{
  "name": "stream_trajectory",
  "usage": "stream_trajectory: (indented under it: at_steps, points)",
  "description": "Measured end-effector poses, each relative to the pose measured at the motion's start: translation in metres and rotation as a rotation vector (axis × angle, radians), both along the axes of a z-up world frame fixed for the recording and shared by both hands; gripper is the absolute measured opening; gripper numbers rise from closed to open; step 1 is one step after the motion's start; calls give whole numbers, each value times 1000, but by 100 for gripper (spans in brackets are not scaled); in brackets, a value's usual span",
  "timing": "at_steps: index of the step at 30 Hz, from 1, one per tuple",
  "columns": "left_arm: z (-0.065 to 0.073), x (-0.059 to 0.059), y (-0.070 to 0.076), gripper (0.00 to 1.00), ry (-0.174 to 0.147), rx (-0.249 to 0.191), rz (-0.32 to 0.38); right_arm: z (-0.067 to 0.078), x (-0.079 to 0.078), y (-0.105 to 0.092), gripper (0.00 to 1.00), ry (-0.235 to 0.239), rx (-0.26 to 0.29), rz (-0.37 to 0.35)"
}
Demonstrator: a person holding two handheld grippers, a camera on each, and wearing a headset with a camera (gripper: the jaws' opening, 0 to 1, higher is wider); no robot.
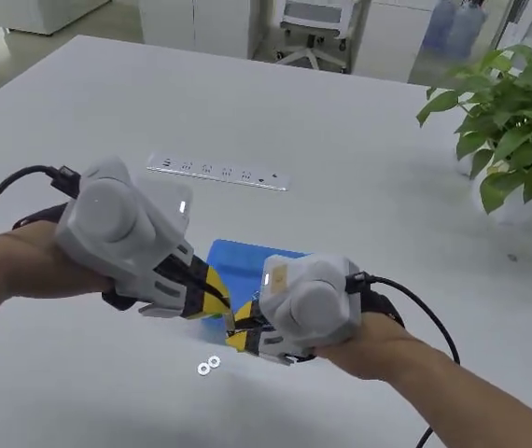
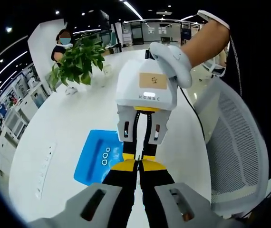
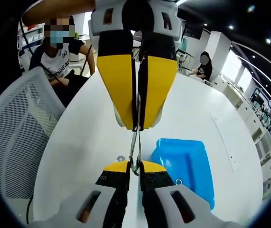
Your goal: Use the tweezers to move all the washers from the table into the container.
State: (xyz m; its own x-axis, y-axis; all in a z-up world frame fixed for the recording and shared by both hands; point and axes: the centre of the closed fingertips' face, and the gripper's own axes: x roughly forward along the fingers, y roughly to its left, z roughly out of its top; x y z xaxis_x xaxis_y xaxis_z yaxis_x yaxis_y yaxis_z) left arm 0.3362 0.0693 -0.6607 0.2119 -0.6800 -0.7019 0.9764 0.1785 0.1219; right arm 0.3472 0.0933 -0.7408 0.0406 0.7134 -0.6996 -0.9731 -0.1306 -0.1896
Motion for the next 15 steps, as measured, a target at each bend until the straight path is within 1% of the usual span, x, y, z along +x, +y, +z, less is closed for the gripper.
stream_trajectory:
  at_steps: [7,11,15]
  points:
    - [10,4,0,6,-24,0,-6,11,7,0,9,-21,8,-6]
    - [14,9,1,6,-37,2,-6,15,13,1,9,-30,11,-10]
    - [17,17,1,6,-47,4,-9,18,21,2,9,-36,17,-16]
